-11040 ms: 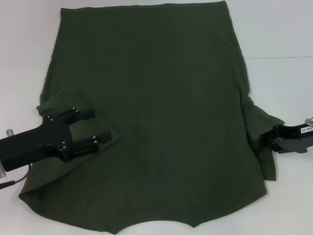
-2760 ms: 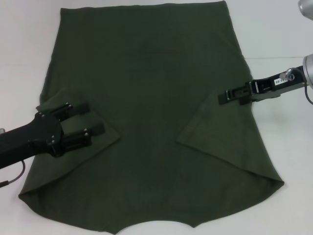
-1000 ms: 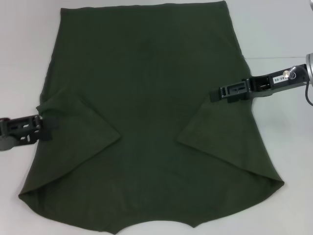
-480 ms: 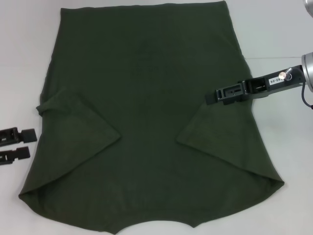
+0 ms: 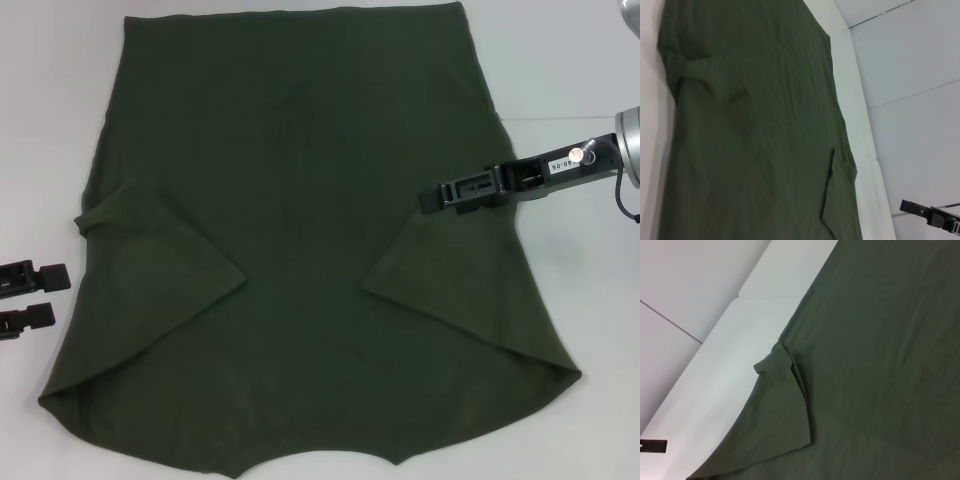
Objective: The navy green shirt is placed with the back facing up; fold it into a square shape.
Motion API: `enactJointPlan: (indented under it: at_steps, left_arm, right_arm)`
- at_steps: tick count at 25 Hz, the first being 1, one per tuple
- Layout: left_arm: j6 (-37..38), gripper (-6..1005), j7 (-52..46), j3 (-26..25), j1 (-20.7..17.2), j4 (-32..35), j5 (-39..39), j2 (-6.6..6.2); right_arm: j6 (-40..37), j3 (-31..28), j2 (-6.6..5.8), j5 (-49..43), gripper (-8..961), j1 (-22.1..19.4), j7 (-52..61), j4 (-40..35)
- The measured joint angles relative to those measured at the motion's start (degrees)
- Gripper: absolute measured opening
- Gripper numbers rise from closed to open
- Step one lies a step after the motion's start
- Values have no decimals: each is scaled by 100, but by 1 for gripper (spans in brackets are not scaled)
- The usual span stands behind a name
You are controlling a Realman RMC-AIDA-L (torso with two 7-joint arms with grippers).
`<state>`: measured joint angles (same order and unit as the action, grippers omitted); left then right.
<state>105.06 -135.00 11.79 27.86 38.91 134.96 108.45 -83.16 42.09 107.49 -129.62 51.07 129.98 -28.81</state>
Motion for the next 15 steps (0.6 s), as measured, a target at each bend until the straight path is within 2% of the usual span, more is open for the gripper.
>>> enactJointPlan:
  at_steps: [15]
  left_arm:
    - [-346, 845, -273, 17, 1, -164, 418, 3]
  right_arm:
    - [20, 1, 9, 1, 889, -44, -81, 53]
